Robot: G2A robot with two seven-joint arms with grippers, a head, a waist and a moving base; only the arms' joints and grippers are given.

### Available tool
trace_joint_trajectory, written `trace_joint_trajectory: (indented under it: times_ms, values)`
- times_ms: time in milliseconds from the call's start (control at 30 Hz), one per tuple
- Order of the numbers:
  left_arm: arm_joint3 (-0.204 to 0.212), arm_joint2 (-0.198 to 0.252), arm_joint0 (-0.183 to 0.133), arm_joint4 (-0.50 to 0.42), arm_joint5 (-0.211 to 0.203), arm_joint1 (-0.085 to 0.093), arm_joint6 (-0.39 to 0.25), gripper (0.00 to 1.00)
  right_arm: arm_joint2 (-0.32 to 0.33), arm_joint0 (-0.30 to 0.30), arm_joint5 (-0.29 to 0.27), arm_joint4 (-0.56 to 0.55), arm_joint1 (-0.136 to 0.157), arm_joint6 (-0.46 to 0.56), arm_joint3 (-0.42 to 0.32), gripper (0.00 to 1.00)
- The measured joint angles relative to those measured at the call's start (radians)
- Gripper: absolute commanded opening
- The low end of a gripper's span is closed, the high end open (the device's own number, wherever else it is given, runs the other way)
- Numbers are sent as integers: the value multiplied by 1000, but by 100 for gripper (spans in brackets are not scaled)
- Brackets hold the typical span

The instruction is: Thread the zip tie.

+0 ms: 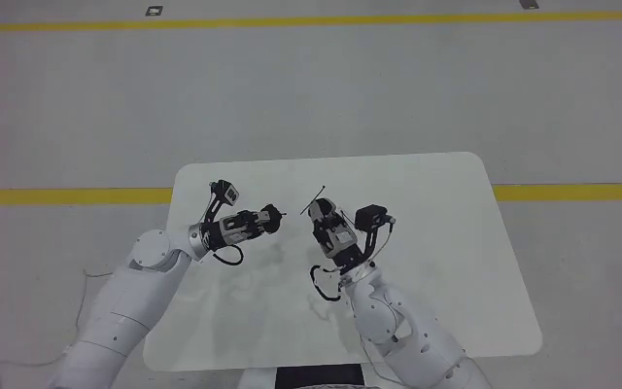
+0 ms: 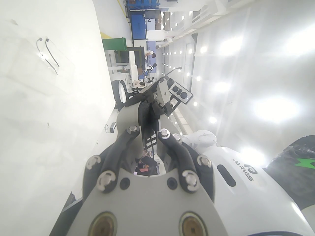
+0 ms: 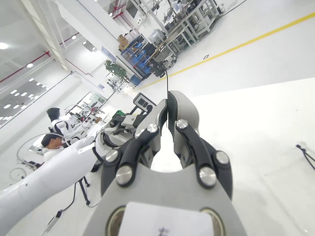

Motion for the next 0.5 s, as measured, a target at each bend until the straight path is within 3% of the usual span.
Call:
trace_joint_trajectory:
  times_ms: [100,267,500]
  values:
    - [0,0,0,0,0,0,0,0,-25,8,39,4,-15,-49,7,0]
    - [0,0,0,0,0,0,0,0,-52,12,60,14,-32,-82,30,0]
    - [0,0,0,0,0,0,0,0,-64,14,35,8,-37,-87,35,0]
